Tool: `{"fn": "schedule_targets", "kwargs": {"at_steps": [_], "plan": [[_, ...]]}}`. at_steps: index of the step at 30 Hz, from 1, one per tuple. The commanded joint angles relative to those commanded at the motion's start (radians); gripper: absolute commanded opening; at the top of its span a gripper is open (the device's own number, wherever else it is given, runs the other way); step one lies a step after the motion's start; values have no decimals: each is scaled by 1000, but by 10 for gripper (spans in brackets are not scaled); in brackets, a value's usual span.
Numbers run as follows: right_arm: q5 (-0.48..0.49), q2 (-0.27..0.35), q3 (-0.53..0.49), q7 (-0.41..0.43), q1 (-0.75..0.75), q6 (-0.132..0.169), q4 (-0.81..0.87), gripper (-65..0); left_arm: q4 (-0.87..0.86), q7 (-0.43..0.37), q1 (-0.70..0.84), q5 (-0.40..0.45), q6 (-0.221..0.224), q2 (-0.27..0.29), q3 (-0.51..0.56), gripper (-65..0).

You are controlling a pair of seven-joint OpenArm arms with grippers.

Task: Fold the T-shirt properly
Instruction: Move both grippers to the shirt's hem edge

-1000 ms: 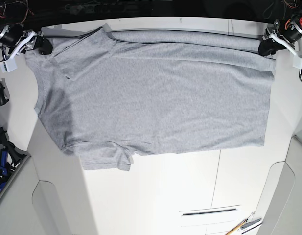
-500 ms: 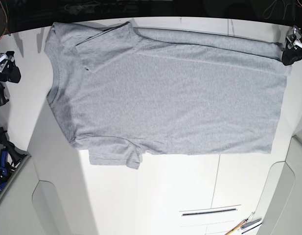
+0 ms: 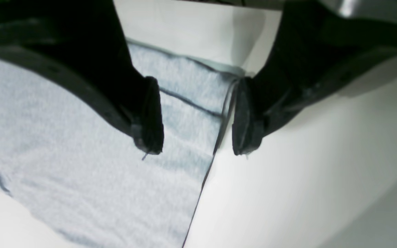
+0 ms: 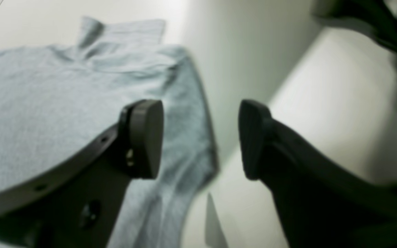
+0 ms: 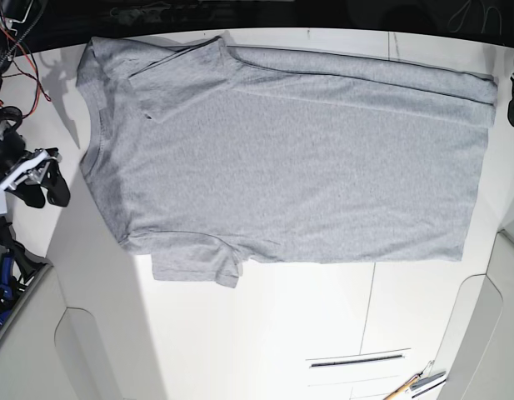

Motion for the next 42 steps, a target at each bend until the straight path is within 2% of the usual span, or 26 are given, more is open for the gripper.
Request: {"fn": "schedule_targets", "kwargs": {"at_steps": [5,6,9,10,14,15,22,28,34,39,42], "plan": [[-23,-11,-198,-36,21,0,-2,-314,0,-1,-54,60,0,0,0,-293],[-21,-23,-214,-60,21,1,-2,-351,0,-2,-54,63,0,0,0,-293],[-11,-63,-209,-162,18,1,-1,-592,-1,-3,-53,75,0,0,0,-293],[5,-63,-209,-190,11,3,-1,-650,-1,-3,-51,77,0,0,0,-293],[103,-60,-193,-314,-31,50,2,-650,-1,-5,-51,82,0,0,0,-293],[120,-60,-186,-330,-46,54,3,-650,-1,-8,-51,81,0,0,0,-293],[191,-42,-114,-343,-213,72,3,-650,-1,-7,-51,97,0,0,0,-293],[170,9,-104,-311,-303,72,3,-650,-1,-8,-51,89,0,0,0,-293],[122,55,-104,-277,-303,72,3,-650,-1,-8,-51,42,0,0,0,-293],[46,85,-104,-216,-303,71,1,-650,-1,-4,-51,2,0,0,0,-293],[44,90,-104,-211,-303,72,-1,-650,-1,8,-51,-31,0,0,0,-293]]}}
